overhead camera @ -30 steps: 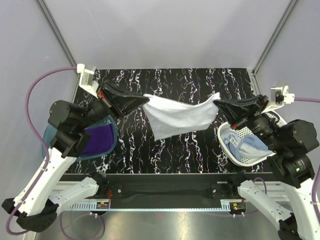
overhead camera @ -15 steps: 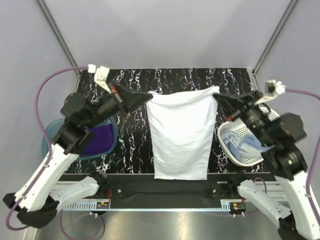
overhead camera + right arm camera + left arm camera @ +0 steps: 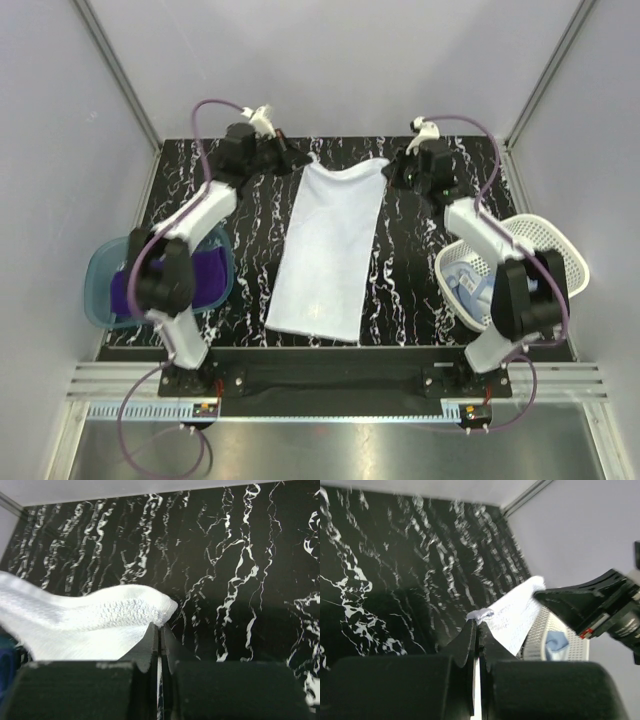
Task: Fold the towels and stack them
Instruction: Flatten out the crumpled towel, then fold the towel
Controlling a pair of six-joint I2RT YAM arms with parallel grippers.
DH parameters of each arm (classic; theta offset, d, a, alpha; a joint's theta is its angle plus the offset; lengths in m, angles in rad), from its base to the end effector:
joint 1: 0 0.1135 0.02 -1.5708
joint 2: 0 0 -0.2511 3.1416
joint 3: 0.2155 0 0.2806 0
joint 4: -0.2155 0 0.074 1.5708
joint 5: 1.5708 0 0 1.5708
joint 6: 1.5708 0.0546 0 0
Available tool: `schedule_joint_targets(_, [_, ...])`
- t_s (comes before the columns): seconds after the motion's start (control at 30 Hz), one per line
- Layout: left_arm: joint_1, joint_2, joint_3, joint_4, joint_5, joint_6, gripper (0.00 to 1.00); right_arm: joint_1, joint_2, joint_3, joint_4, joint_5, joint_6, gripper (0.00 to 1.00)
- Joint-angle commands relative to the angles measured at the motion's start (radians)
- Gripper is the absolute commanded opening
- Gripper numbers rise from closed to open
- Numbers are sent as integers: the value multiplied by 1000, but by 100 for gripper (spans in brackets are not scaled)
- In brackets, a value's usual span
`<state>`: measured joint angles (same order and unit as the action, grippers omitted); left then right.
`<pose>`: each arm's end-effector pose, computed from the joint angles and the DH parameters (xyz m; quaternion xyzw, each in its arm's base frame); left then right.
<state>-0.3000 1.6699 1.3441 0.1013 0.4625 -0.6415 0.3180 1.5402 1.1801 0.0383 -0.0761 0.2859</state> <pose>0.4165 -0.1543 0.3051 0.0115 0.7743 -0.4350 0.4596 0.3899 0.1327 0.2834 -0.0352 0.8102 0.2032 0.5487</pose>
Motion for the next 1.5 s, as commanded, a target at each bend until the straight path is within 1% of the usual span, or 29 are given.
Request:
schedule_joint_targets(0.0, [59, 215, 219, 127, 113, -50, 0, -55, 140, 156, 175, -105, -56, 0])
schedule_joint_targets(0.03, [68, 270, 268, 132, 143, -66, 0, -85, 177, 203, 195, -132, -53, 0])
schedule_joint_targets(0.07, [76, 318, 311, 139, 162, -79, 0, -105, 211, 226, 202, -207, -48, 0])
schedule_joint_targets(0.1, [87, 393, 382, 147, 189, -99, 0, -120, 268, 251, 204, -235, -48, 0])
schedule_joint_targets(0.17, [96, 444, 430, 195, 214, -110, 0, -149, 311, 299, 190, -278, -56, 0])
schedule_joint_targets(0.23, [105, 494, 463, 219, 241, -113, 3, -164, 342, 305, 187, -313, -77, 0])
schedule_joint_targets(0.3, [113, 511, 455, 239, 274, -107, 5, -172, 353, 296, 184, -340, -76, 0])
schedule_joint_targets(0.37, [117, 504, 408, 261, 283, -98, 5, -183, 356, 254, 198, -365, -50, 0])
schedule_joint_targets(0.43, [121, 484, 338, 313, 301, -99, 3, -183, 350, 189, 236, -389, -14, 0])
schedule_joint_targets(0.5, [122, 473, 307, 325, 338, -99, 1, -184, 334, 141, 268, -436, 16, 0])
schedule_joint_targets(0.6, [122, 432, 245, 284, 346, -64, 1, -183, 317, 58, 291, -456, 39, 0])
schedule_joint_targets(0.7, [122, 357, 144, 255, 317, -18, 2, -183, 305, 41, 278, -474, 53, 0])
schedule_joint_targets(0.83, [125, 277, 63, 174, 306, 28, 2, -183, 245, -23, 238, -514, 61, 0])
schedule_joint_targets(0.87, [127, 258, 32, 175, 301, 28, 2, -183, 236, -37, 232, -528, 59, 0])
schedule_joint_targets(0.93, [131, 203, -63, 184, 266, 20, 7, -183, 219, -62, 198, -531, 50, 0])
schedule_joint_targets(1.0, [130, 177, -112, 178, 257, 25, 12, -180, 193, -89, 187, -533, 53, 0])
schedule_joint_targets(1.1, [131, 130, -219, 161, 229, 31, 13, -166, 161, -183, 177, -556, 67, 4])
schedule_joint_targets(1.13, [131, 104, -270, 161, 229, 32, 16, -155, 156, -197, 163, -557, 65, 5])
schedule_joint_targets(1.17, [130, 93, -289, 149, 223, 37, 21, -119, 150, -209, 137, -541, 47, 7])
schedule_joint_targets(1.2, [130, 77, -296, 106, 155, 57, 26, -96, 149, -217, 106, -531, 35, 9])
schedule_joint_targets(1.23, [127, 47, -315, 24, 124, 63, 28, -68, 147, -227, 34, -519, 23, 11])
schedule_joint_targets(1.27, [125, 24, -332, -1, 95, 65, 30, -44, 140, -231, -3, -474, 4, 18])
schedule_joint_targets(1.3, [118, 1, -350, -18, 47, 56, 32, -2, 132, -244, -74, -450, 2, 21])
schedule_joint_targets(1.33, [113, -24, -371, -61, 13, 52, 36, 9, 121, -255, -95, -435, 6, 23])
schedule_joint_targets(1.37, [107, -82, -400, -90, -28, 46, 43, 10, 94, -267, -112, -416, 19, 27])
schedule_joint_targets(1.4, [99, -108, -419, -98, -80, 43, 43, 10, 74, -295, -139, -404, 30, 29])
schedule_joint_targets(1.47, [87, -163, -433, -167, -131, 37, 44, 10, 3, -316, -161, -374, 45, 32])
